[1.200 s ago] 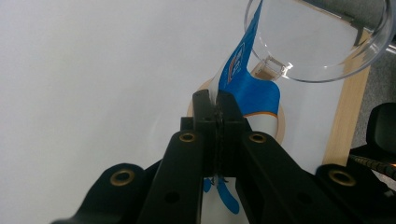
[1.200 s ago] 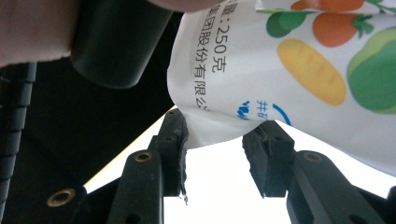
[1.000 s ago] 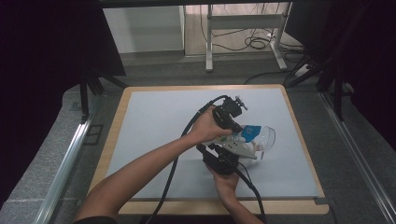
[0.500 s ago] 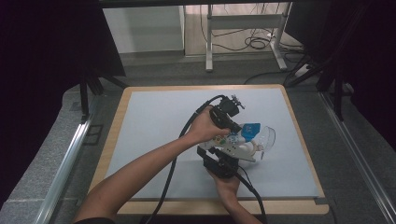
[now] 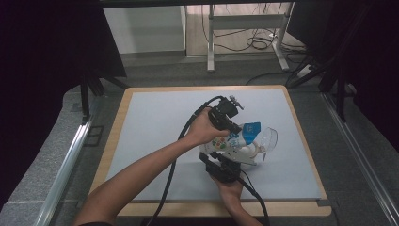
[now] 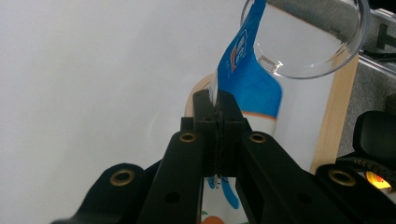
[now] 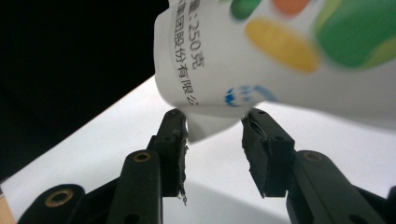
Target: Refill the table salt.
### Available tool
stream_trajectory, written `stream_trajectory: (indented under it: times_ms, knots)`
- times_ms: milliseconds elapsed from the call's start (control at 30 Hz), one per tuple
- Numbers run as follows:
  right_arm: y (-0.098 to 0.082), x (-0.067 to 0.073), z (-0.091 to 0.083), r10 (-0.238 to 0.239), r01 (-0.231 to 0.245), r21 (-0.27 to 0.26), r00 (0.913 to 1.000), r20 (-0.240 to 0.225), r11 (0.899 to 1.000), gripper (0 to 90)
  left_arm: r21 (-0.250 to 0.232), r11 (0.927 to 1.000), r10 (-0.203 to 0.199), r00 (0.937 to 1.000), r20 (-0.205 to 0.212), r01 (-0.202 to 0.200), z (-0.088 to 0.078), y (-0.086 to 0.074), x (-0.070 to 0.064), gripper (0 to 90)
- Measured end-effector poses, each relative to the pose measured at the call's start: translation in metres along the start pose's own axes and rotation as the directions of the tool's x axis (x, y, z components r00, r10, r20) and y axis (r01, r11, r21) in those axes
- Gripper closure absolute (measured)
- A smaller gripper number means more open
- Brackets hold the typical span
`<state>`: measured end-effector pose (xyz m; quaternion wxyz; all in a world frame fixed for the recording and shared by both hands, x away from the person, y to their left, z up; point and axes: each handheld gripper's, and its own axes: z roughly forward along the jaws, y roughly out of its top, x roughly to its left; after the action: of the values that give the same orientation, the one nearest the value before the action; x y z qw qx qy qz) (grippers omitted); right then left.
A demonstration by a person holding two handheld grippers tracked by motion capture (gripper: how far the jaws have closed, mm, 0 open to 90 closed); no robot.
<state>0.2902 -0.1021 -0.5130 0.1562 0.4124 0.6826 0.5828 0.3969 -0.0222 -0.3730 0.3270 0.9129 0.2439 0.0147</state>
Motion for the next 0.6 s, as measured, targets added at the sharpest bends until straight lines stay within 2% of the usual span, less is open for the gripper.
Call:
stream_trajectory:
  times_ms: [167,300,400,600]
  knots:
    - [-0.003,-0.002,-0.001,0.009,-0.008,0.028,1.0,-0.003,1.0,60.3,-0.013,0.9999,-0.004,1.0,0.003,0.004,-0.003,-0.003,0.001,89.6]
    - [-0.005,-0.004,-0.001,-0.004,0.004,0.033,1.0,0.002,0.999,60.3,-0.03,0.9994,-0.018,0.9997,0.013,0.019,-0.005,-0.005,0.002,89.6]
    - [-0.007,-0.005,-0.003,0.01,-0.01,0.046,0.9999,0.005,0.999,60.3,-0.035,0.9993,-0.013,0.9999,0.012,0.013,-0.007,-0.004,0.002,89.6]
    - [-0.011,-0.007,-0.006,-0.002,0.001,0.057,0.9998,0.018,0.998,60.3,-0.042,0.999,-0.018,0.9997,0.016,0.019,-0.008,-0.006,0.001,89.5]
